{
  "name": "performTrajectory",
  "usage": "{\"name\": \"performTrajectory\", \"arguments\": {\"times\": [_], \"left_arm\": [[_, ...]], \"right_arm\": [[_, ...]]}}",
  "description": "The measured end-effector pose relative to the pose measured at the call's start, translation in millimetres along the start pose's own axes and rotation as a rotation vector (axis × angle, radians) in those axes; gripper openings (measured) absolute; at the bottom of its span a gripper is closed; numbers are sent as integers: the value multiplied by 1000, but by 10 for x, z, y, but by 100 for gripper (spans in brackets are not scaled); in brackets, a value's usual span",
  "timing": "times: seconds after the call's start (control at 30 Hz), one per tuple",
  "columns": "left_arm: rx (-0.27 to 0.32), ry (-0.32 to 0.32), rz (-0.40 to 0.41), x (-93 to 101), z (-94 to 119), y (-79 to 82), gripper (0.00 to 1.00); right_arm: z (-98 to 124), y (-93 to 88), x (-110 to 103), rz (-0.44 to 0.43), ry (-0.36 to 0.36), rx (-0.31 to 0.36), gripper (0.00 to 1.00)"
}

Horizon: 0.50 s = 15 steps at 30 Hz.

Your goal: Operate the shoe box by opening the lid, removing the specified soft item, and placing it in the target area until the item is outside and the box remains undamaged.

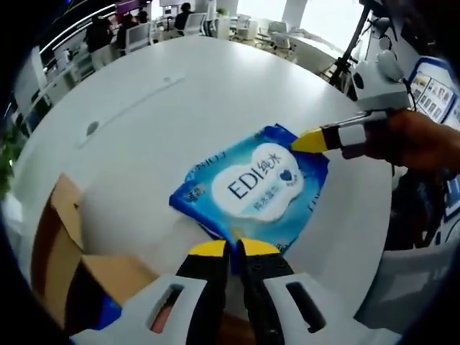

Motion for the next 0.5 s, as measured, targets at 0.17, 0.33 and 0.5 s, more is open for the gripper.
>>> {"name": "performTrajectory", "arguments": {"times": [0.17, 0.33, 0.5], "left_arm": [[3, -17, 41, -20, 37, -51, 7], [7, -12, 48, 6, 122, -87, 8], [42, -40, 81, 17, 239, -120, 10]], "right_arm": [[51, -35, -29, -2, -11, 10, 5], [110, -31, -50, -27, -16, 30, 7], [156, -91, -54, -54, -36, 37, 9]]}}
Point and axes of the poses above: the point that each gripper's makers call its tool centre point, and the gripper's own axes: z roughly backward along the fingers, x roughly to its right, y roughly out of its top, the point moved 6 cm from there along z, roughly backward along the fingers, and after that the axes turned 15 degrees about -x, right-handed, at the moved point
